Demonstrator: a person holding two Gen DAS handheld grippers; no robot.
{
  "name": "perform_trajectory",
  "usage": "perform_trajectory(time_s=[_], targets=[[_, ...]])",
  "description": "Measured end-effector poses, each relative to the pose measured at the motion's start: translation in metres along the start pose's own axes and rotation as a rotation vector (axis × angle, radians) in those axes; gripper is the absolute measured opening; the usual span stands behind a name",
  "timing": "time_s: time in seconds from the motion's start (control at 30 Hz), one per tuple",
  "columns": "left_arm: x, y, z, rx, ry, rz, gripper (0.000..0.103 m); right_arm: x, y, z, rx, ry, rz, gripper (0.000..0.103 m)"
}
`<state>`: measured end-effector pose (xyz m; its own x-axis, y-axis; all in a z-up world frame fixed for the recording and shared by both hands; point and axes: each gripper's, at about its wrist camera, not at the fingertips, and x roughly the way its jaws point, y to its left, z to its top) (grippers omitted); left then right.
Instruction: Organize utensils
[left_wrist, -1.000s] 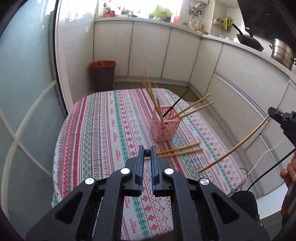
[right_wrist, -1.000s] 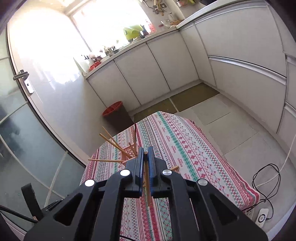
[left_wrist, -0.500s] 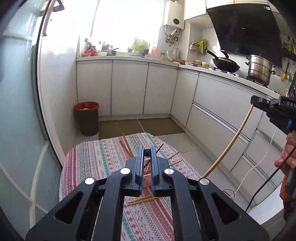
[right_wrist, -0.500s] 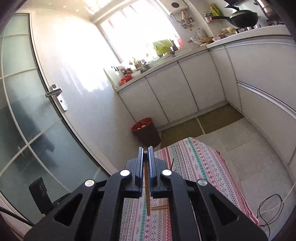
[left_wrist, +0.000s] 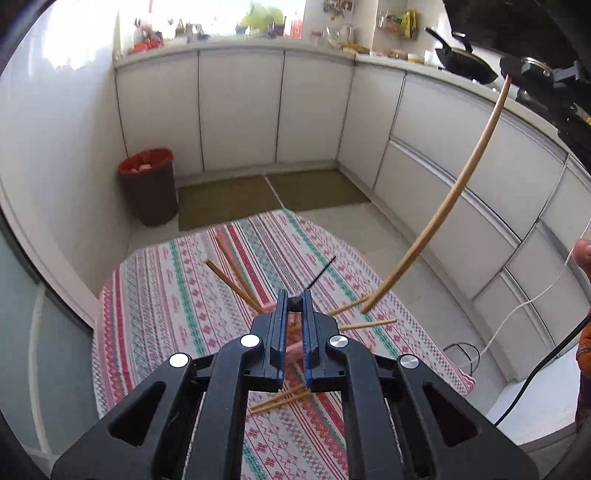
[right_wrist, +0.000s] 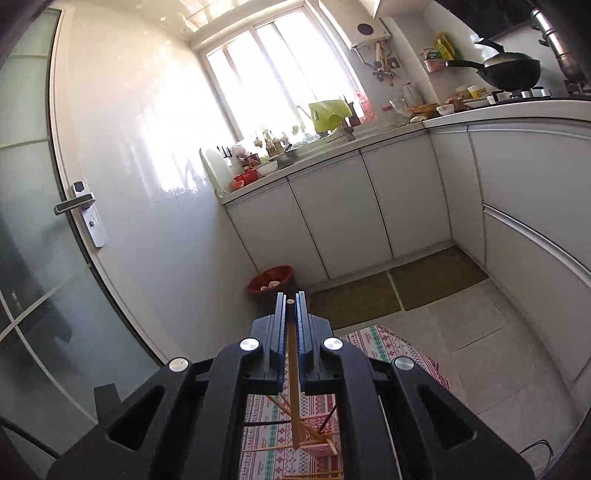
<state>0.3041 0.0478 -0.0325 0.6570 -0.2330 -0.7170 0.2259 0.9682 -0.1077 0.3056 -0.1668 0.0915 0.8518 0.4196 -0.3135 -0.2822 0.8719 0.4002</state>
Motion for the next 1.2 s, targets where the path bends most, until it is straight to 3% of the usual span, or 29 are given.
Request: perform_trajectory(time_s=[0.07,0.17,0.37,0.47,0.67,0.73,0.97,1.2], targets=[[0.011,0.006,0.003,-0.045,0.012,-0.026,0.011,0.019,-0.001,-0.006,-0.01,0.025,-0.005,0.005],[-0.007,0.019,0.007,-0.106,-0.081,-0.06,0.013,0.047,-0.002,-0.016,-0.025,0.056,-0.016,0.005],[-0.055,0.04,0.015,-0.141,-0.239,-0.014,0.039,0.081,-0.002,-0.031,-0.046,0.091,-0.028,0.005],[-0.061,0.049,0.014,-0.152,-0.255,-0.001,0.04,0.096,-0.001,-0.043,-0.044,0.117,-0.036,0.005],[-0.049,0.06,0.005,-0.181,-0.212,0.015,0.042,0.124,-0.001,-0.076,-0.044,0.195,-0.049,0.01],[-0.05,0.062,0.004,-0.189,-0.217,0.017,0.042,0.123,0.002,-0.081,-0.06,0.194,-0.067,0.019],[-0.067,0.055,0.003,-0.187,-0.25,0.016,0.048,0.085,0.015,-0.079,-0.135,0.15,-0.094,0.029],[-0.081,0.036,-0.01,-0.176,-0.258,0.02,0.07,0.042,0.023,-0.088,-0.193,0.124,-0.137,0.05]])
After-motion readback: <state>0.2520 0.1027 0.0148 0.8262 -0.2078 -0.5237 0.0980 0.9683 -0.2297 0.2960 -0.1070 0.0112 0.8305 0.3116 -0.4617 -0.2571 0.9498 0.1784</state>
